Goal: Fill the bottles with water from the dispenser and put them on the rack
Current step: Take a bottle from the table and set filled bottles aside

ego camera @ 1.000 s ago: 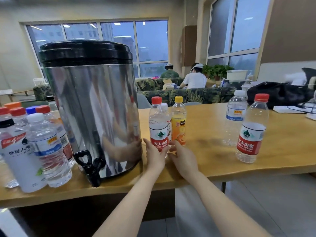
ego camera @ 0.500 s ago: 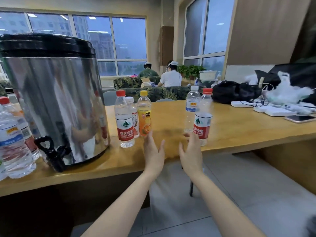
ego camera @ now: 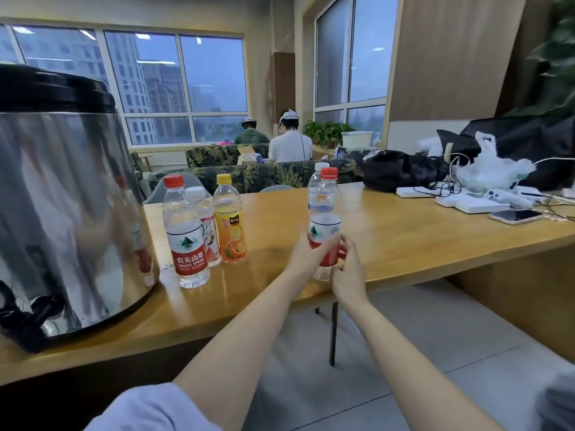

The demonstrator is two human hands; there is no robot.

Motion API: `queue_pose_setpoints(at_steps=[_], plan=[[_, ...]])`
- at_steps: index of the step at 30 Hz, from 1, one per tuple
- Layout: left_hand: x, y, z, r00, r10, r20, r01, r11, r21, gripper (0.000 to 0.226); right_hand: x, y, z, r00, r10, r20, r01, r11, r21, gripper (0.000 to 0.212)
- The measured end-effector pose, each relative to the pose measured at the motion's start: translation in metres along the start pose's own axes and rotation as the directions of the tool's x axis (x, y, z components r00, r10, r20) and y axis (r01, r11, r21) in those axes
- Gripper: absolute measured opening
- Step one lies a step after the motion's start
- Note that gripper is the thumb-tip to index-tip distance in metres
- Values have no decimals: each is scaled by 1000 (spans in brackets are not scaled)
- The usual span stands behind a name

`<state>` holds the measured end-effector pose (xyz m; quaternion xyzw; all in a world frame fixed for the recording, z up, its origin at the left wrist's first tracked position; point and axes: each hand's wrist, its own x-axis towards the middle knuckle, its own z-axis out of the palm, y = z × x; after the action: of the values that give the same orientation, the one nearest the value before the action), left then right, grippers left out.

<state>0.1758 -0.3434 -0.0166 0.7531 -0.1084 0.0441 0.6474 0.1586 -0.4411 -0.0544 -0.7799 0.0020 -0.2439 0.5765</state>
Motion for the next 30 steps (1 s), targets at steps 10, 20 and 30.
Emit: queue_pose_setpoints(at_steps=[10, 20, 30], plan=[[-87, -2, -92, 963, 69, -260, -44, 994, 101, 81, -42, -77, 20, 949, -290, 123, 294, 956, -12, 33], [-218, -41, -180, 919, 264, -292, -5, 751, 661, 81, -113, -165, 68, 930, -143, 339, 359, 558, -748, 79], [-257, -77, -247, 994, -24, -102, 48, 969, 240, 66, -147, -163, 126, 639, -434, 635, 768, 405, -496, 57]])
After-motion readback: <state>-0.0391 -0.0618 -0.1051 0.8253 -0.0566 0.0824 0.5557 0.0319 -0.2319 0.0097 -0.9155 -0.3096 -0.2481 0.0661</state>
